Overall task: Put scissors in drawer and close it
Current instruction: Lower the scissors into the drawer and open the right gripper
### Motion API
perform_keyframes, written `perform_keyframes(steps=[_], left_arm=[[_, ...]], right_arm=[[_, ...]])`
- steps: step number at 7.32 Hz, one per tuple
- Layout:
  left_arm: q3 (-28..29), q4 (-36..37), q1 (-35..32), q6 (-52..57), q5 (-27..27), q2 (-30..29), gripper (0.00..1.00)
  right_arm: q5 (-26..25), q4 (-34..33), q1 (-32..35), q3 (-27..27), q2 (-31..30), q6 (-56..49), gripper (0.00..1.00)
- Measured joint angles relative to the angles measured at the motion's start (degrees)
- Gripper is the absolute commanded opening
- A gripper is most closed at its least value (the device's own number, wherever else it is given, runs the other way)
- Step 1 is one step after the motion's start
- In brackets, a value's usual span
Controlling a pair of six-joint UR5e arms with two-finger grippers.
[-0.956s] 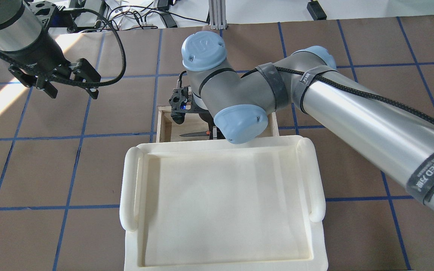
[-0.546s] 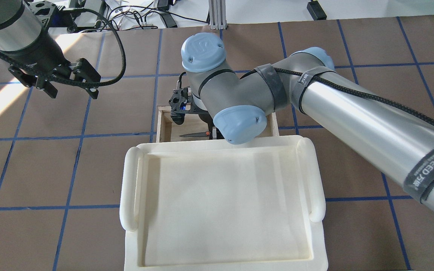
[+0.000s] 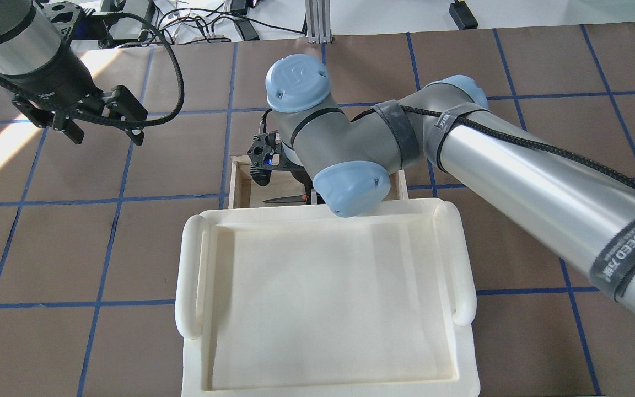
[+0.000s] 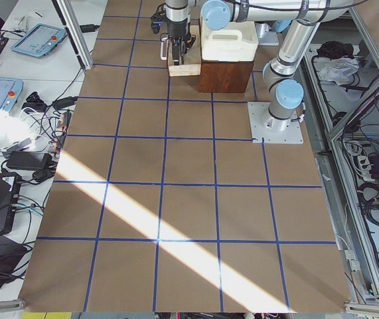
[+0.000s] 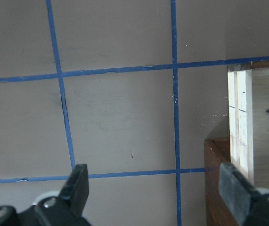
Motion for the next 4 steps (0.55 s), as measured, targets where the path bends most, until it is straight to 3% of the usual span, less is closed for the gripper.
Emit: perform_keyframes(steps=[4], left_arm=[[0.0, 0.0, 0.0, 0.0, 0.0, 0.1, 1.00]], right_arm=[[0.6, 0.0, -0.1, -0.5, -0.6, 1.7, 0.99]])
